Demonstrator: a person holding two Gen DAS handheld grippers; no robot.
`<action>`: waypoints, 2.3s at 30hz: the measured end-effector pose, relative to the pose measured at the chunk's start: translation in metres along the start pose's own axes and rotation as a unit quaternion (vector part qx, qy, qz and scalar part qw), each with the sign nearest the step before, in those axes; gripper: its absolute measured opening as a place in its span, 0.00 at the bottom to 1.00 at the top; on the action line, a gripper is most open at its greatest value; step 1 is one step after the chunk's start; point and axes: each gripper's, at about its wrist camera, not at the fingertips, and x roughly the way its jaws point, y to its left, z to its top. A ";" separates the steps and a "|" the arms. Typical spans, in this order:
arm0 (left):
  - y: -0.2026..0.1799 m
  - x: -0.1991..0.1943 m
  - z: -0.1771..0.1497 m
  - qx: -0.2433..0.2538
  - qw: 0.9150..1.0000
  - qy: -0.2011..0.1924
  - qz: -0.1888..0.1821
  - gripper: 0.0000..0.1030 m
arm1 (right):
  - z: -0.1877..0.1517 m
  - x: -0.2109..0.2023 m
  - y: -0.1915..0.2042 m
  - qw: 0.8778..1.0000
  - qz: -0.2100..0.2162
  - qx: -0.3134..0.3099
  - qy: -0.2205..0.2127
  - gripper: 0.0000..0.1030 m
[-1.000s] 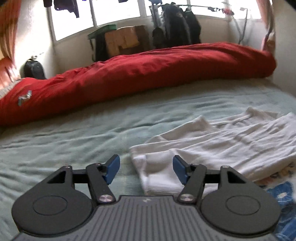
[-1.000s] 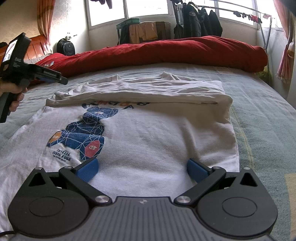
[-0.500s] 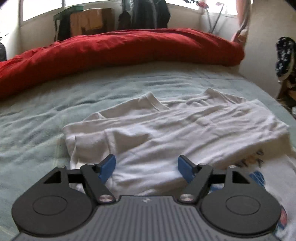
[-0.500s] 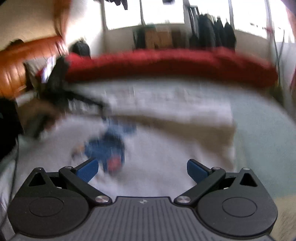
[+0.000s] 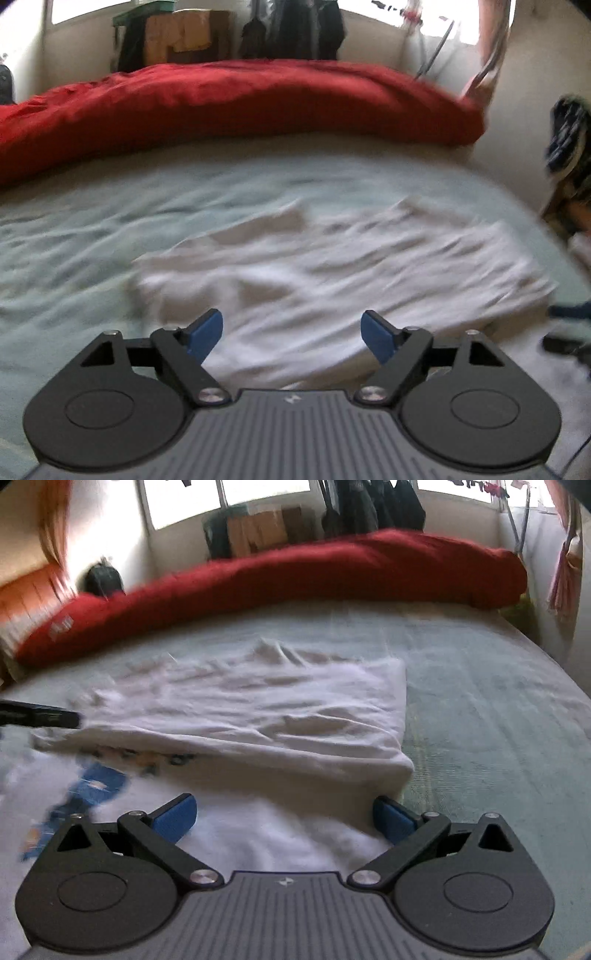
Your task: Fold clothes
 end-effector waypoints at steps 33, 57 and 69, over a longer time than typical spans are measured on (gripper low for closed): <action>-0.212 0.169 0.078 -0.008 0.936 0.153 -0.316 0.90 | -0.006 0.029 -0.004 0.999 -0.012 -0.037 -0.019 1.00; -0.190 0.192 0.077 -0.013 0.968 0.143 -0.207 0.91 | -0.006 0.032 -0.010 0.999 -0.003 -0.025 -0.024 1.00; -0.135 0.098 0.075 -0.014 0.975 0.115 -0.191 0.91 | -0.001 0.003 -0.024 0.996 0.032 0.013 -0.087 1.00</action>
